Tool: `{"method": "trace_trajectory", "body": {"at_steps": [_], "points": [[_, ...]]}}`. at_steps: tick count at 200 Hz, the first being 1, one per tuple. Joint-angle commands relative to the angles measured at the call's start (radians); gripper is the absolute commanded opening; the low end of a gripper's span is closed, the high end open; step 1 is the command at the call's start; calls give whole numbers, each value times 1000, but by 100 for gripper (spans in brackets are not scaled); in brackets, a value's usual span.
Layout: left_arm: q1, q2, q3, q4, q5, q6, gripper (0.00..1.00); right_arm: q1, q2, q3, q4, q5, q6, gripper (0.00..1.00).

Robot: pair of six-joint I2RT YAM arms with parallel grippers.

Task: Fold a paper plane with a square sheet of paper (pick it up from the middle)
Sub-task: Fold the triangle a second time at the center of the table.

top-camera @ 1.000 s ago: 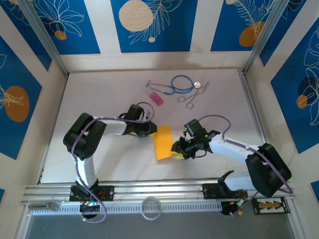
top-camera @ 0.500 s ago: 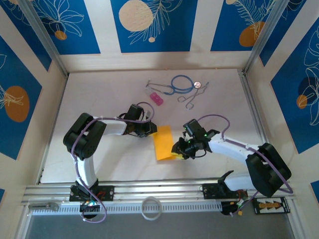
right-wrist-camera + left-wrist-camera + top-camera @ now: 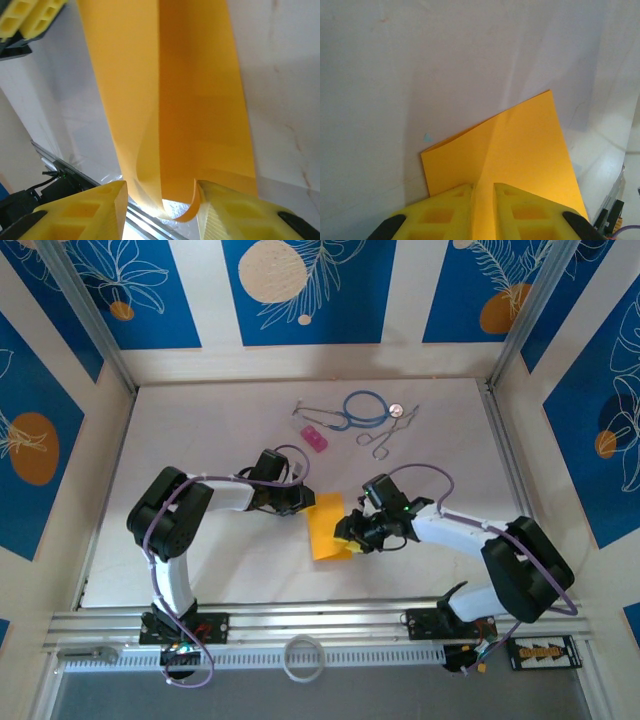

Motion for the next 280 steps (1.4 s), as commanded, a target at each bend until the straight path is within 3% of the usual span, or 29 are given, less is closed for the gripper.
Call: {"method": "trace_trajectory", "body": {"at_steps": [1,82,145,280], "points": [[-4,42,-15,-20,10,-6,17,-18,14,31,24,-31,-74,43],[-3,50,-13,-1,22,-13,18,-81,113,59,100,-188,-207,45],[-3,37,-10,6,32,-17,18,-103,188,57,96,-174,-183,42],[-3,32,-2,5,32,-15,18,-125,188,17,71,-154,-100,43]]}}
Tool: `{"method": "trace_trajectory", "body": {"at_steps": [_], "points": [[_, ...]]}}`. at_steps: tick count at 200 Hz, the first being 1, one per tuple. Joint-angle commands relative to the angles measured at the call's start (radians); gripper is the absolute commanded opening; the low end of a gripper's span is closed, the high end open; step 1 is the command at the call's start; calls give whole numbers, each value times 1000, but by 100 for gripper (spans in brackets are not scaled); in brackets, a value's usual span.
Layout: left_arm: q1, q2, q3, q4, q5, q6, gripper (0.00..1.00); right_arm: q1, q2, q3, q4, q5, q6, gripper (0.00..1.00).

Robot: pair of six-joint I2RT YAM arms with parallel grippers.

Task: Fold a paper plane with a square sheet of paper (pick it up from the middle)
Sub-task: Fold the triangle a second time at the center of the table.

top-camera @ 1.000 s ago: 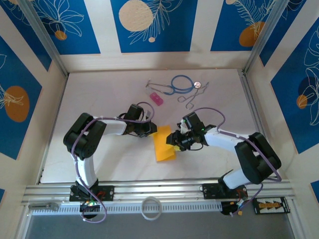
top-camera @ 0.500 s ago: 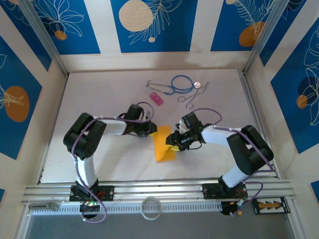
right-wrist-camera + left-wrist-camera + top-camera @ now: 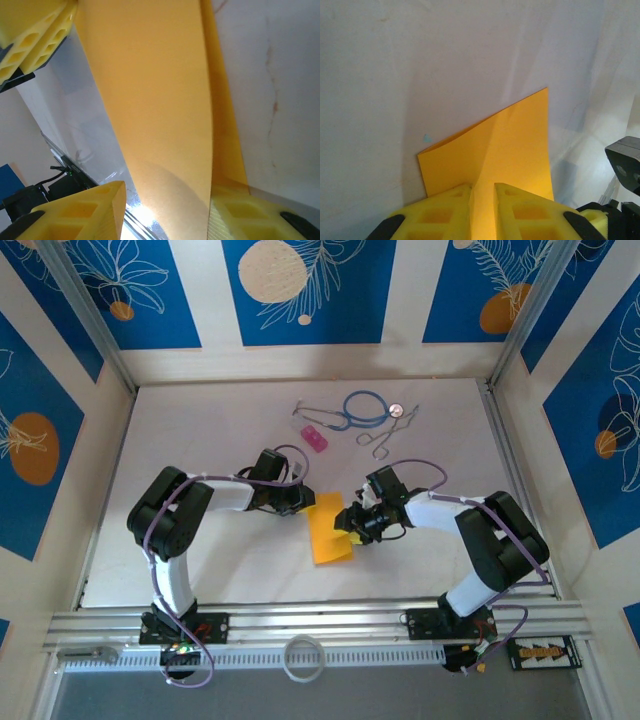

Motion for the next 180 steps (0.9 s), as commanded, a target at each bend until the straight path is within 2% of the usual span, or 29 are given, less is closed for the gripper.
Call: {"method": "trace_trajectory", "body": {"at_steps": [1,60,180], "points": [[-6,30,-3,-2,18,1,18,-11,4,-21,-13,-12,26,43],[-6,33,-2,7,29,5,18,-29,30,-31,122,-63,36,40],[-5,34,22,-2,49,20,18,-76,129,29,177,-156,-41,31]]}}
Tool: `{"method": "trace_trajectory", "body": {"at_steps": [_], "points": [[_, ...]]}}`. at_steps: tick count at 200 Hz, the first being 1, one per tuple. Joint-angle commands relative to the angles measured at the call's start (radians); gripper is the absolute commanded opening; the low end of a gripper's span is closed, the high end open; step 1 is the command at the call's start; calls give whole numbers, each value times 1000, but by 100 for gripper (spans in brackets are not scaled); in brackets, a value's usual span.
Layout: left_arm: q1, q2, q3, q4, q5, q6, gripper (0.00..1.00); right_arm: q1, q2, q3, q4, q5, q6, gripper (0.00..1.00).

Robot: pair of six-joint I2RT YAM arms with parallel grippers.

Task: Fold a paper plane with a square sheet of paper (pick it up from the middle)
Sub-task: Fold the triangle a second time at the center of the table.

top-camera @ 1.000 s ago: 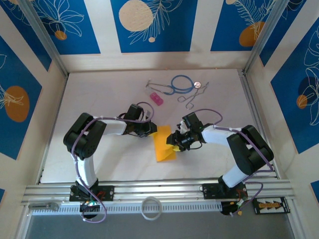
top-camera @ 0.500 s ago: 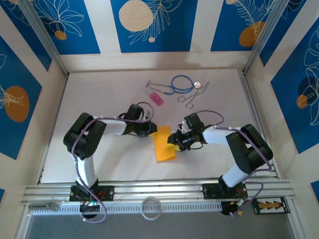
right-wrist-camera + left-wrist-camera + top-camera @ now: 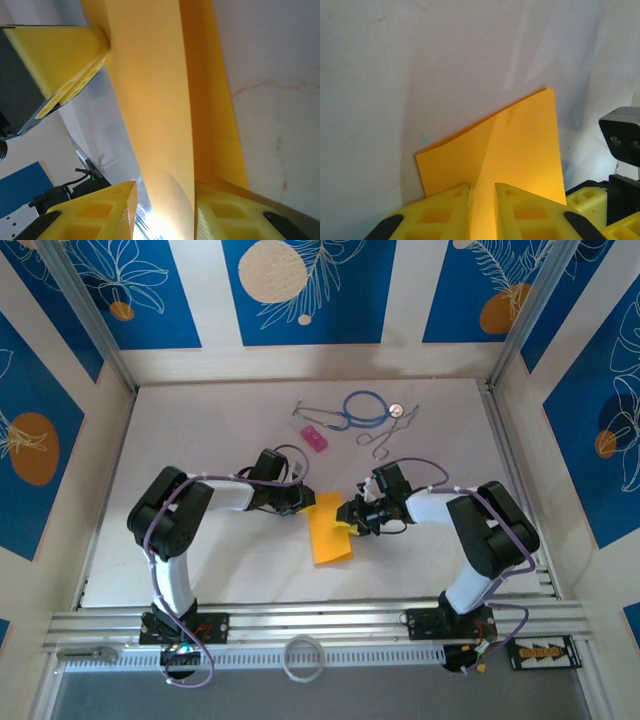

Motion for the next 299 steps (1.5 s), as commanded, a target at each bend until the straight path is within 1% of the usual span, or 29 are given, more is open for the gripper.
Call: {"method": "trace_trajectory", "body": {"at_steps": [1,20,34,54,70,86,109,133,147,159,190,209,226,238,252,271,281,291,299], "points": [[-6,33,21,-4,42,20,18,-9,34,27,3,-49,-43,31],[-8,25,25,-6,43,22,19,-14,45,28,10,-59,-48,26],[-6,14,27,-2,45,22,21,-17,47,28,14,-62,-49,20],[-8,-21,27,8,45,29,27,-19,40,25,18,-58,-39,11],[-9,-75,12,10,25,48,33,-19,30,26,21,-46,-23,6],[-10,-145,-14,10,-3,78,41,-20,14,24,22,-18,11,3],[-19,-253,-68,5,-45,145,44,-18,-15,1,54,45,109,1],[-59,-359,-139,9,-113,226,44,-5,-29,-21,103,92,212,1],[-110,-412,-176,-1,-171,292,44,9,-30,-18,114,113,252,1],[-173,-450,-202,-12,-230,365,44,18,-27,-15,121,118,266,1],[-335,-526,-271,0,-368,568,43,25,-17,10,86,110,253,5],[-423,-539,-292,2,-449,686,45,25,-20,10,79,109,250,5],[-492,-525,-292,6,-515,787,48,25,-17,13,77,104,247,5],[-535,-501,-284,11,-604,824,49,25,-14,15,77,102,247,5],[-570,-463,-267,19,-660,853,51,25,-12,17,76,102,247,5],[-611,-407,-233,21,-740,881,52,24,-14,17,74,99,246,5],[-634,-379,-215,25,-801,892,53,22,-16,17,73,98,246,5],[-650,-349,-198,24,-832,910,53,21,-19,17,70,98,245,5],[-660,-327,-184,20,-877,913,53,20,-21,17,69,99,245,5]]}}
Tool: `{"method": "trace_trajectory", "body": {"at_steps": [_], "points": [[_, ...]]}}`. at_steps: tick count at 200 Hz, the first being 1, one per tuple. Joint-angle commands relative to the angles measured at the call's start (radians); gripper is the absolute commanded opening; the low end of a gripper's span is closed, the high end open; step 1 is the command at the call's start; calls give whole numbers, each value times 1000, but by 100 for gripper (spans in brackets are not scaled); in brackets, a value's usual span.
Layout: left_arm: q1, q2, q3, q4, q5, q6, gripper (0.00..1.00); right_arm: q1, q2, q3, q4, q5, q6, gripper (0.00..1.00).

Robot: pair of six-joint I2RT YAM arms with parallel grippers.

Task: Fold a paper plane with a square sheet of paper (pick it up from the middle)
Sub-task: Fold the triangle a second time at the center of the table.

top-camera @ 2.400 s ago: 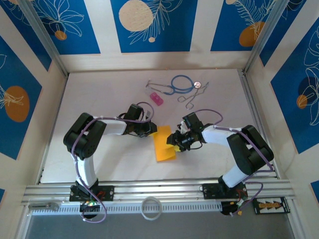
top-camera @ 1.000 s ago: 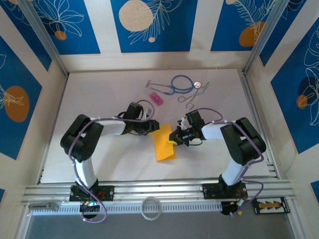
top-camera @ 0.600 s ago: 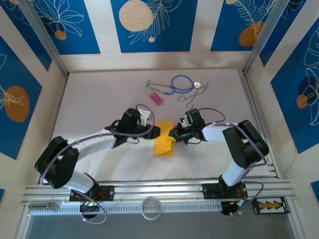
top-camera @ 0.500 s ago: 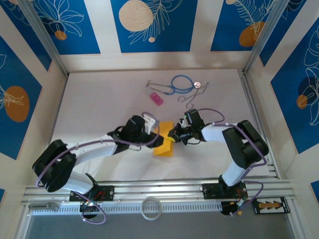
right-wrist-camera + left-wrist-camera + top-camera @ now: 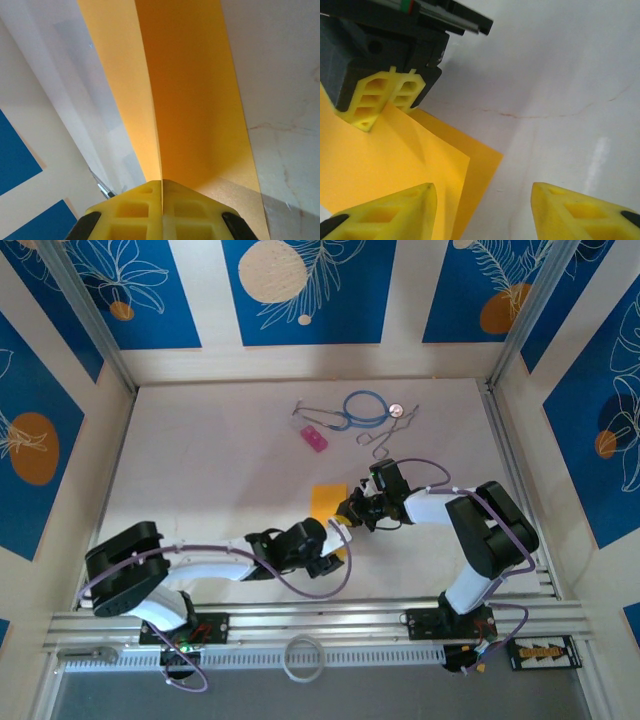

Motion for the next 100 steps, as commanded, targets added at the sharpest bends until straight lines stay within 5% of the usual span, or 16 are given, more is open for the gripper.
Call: {"method": "trace_trajectory", "body": {"at_steps": [1,50,100], "points": [[-37,56,62,8,-180,76,53,-1,-11,20,-29,-9,4,5],[-47,95,88,13,-277,87,49,-3,-17,18,-35,-10,0,5],[-47,90,80,8,-270,94,24,-7,-17,18,-34,-14,-2,5]]}}
